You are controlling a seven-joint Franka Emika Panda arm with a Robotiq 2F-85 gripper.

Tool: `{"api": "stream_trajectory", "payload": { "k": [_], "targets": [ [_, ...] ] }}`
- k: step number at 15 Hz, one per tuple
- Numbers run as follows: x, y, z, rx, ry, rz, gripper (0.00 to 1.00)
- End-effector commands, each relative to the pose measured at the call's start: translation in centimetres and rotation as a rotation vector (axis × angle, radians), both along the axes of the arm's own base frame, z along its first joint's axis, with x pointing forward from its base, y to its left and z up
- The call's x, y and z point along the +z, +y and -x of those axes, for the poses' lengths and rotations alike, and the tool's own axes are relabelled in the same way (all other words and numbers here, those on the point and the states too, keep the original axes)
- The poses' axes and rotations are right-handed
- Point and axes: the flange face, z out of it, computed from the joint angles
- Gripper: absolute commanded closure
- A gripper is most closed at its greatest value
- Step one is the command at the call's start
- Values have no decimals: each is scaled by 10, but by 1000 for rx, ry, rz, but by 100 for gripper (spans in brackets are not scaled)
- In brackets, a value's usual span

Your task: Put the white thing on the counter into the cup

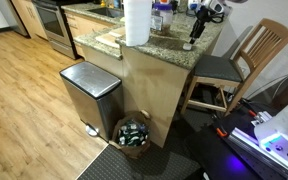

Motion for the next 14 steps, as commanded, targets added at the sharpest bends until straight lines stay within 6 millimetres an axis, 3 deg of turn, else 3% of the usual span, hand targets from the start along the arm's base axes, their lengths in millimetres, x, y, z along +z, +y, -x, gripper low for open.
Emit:
{"api": "stream_trajectory", "payload": {
  "k": [1,14],
  "targets": [
    [-3,-1,-2,0,4,-2,0],
    [-7,5,-1,5,31,-16,0]
  ]
}}
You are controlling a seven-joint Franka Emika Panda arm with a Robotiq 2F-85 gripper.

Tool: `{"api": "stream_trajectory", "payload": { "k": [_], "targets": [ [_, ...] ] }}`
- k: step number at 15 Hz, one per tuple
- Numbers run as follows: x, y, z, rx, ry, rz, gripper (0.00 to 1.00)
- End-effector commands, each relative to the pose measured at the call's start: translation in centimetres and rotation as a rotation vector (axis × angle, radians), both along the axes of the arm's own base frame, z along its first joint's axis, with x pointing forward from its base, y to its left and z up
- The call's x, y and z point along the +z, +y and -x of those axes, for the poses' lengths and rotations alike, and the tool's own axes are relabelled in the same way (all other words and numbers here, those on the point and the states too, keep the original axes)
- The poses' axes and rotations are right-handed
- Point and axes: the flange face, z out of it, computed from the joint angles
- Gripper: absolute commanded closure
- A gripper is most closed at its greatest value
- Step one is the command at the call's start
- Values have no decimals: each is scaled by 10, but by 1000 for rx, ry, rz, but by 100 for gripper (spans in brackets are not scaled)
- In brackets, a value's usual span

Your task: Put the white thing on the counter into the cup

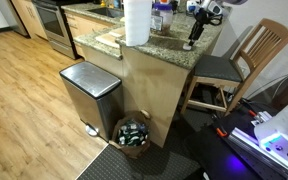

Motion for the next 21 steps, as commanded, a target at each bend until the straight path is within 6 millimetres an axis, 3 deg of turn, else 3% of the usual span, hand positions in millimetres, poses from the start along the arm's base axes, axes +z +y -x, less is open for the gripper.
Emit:
{"api": "stream_trajectory", "payload": {
  "k": [1,7,21],
  "targets": [
    [0,0,0,0,1,0,0],
    [-1,0,6,-14,95,4,0],
    [-7,4,8,-30,99,-2,0]
  ]
}}
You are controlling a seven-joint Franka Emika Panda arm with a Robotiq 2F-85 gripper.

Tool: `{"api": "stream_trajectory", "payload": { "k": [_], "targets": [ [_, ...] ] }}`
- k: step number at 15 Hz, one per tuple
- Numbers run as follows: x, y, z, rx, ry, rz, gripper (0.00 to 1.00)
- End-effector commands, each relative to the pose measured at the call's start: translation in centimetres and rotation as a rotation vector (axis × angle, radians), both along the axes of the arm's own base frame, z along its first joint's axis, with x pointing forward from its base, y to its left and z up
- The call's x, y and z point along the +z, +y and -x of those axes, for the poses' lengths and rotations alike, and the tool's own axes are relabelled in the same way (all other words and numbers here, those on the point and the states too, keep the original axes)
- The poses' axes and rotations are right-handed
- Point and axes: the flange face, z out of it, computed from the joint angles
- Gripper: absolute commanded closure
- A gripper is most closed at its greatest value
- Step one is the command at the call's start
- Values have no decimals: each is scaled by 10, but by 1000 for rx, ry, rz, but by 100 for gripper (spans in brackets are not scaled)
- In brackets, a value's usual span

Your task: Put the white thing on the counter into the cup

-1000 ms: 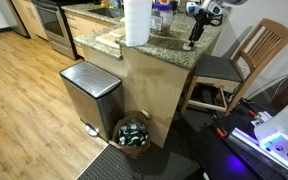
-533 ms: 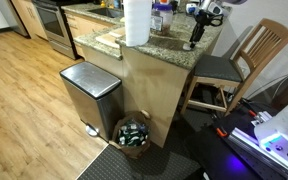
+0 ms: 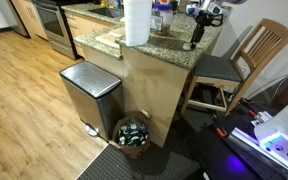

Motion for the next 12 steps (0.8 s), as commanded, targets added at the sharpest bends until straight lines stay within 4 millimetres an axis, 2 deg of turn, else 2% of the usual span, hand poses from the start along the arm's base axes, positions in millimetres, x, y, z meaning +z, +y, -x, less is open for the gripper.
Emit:
{"api": "stream_trajectory", "payload": {
  "k": [1,6,7,12],
  "targets": [
    [1,0,0,-1,1,0,0],
    [1,0,0,-2,0,0,0],
    [-6,-8,-9,-4,-10,-7,0],
    [-25,-18,-28,-12,-76,15,0]
  ]
}}
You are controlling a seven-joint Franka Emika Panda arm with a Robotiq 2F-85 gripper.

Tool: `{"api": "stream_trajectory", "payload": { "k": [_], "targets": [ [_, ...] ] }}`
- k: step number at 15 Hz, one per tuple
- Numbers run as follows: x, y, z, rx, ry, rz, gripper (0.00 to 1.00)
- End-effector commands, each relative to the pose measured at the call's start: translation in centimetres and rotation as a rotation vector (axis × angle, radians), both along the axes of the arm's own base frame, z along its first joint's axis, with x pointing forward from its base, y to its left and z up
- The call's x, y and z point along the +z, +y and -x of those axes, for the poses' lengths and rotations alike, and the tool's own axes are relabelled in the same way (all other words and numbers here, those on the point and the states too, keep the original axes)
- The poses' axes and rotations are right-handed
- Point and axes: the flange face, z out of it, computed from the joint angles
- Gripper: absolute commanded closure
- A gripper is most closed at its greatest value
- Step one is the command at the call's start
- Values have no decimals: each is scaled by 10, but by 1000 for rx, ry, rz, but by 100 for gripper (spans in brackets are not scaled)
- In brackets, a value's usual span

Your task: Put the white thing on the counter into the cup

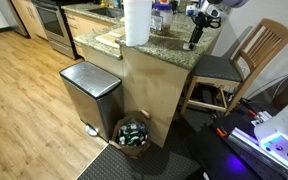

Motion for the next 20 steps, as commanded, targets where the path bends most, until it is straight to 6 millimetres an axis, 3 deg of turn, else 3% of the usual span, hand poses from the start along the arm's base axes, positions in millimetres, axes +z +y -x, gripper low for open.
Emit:
{"api": "stream_trajectory", "payload": {
  "k": [1,2,3,16,17,20],
  "targets": [
    [-21,-8,-19,6,-20,-10,0],
    [-26,-5,-20,12,9,-35,0],
    [-16,-4,-10,-4,-1,-8,0],
    [-16,9,-14,48,-8,-14,0],
    [-17,8,-15,50,-4,-16,20],
    [-16,2,-17,35,-10,-6,42]
  ]
}}
